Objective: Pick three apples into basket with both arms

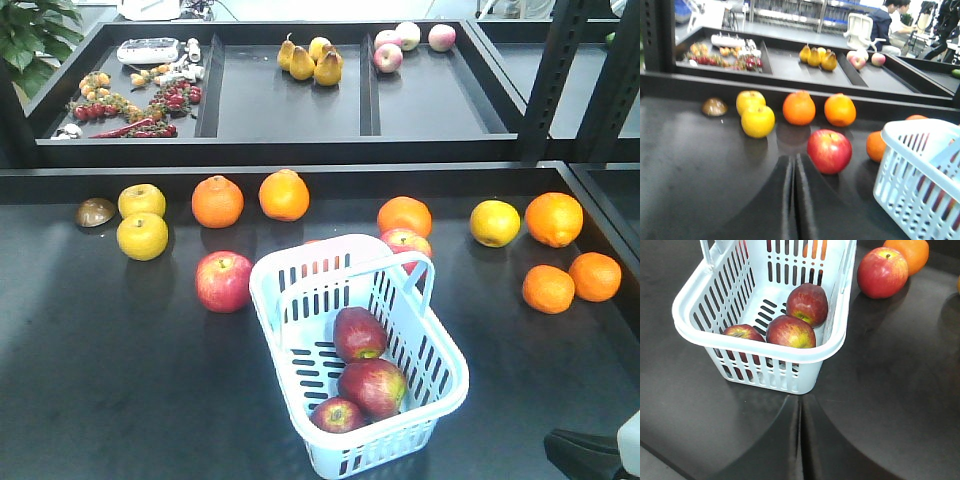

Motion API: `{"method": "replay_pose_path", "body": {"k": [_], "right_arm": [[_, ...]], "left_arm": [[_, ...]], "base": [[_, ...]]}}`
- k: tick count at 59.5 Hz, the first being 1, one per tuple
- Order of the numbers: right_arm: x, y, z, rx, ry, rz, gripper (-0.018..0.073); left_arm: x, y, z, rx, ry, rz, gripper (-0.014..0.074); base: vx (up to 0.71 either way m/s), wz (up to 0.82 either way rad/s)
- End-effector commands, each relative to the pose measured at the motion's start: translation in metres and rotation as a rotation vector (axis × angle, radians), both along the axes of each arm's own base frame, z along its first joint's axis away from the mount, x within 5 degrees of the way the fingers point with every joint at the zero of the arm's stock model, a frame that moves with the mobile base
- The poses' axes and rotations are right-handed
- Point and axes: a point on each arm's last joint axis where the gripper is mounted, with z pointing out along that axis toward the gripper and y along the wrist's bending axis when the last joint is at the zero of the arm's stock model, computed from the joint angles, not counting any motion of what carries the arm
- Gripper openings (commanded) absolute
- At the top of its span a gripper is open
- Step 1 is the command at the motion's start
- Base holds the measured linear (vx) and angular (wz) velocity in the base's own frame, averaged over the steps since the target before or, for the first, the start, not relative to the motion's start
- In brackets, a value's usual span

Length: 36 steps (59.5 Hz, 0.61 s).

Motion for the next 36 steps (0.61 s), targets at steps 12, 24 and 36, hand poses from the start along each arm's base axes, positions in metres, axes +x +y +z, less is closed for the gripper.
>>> {"method": "replay_pose_path", "body": {"k": [12,24,36], "right_arm": [[0.0051,0.0001,0.0120,0.022,-0.070,-0.018,-0.0006],[0.0051,0.0001,0.0120,0.022,-0.070,-0.018,-0.0006],[0.0051,0.0001,0.0120,0.022,-0.070,-0.018,-0.0006]], "left_arm": [[-0.0028,0.0019,0.0279,0.067,-0.250,0.023,-0.0006],[-0.0027,0.0024,0.0277,0.069,-0.247,0.033,-0.0006],[-0.0028,0.0069,0.0275,0.075,-0.242,0.117,-0.0006]], "base": [[0.00,0.00],[0.00,0.00],[0.00,0.00]]}}
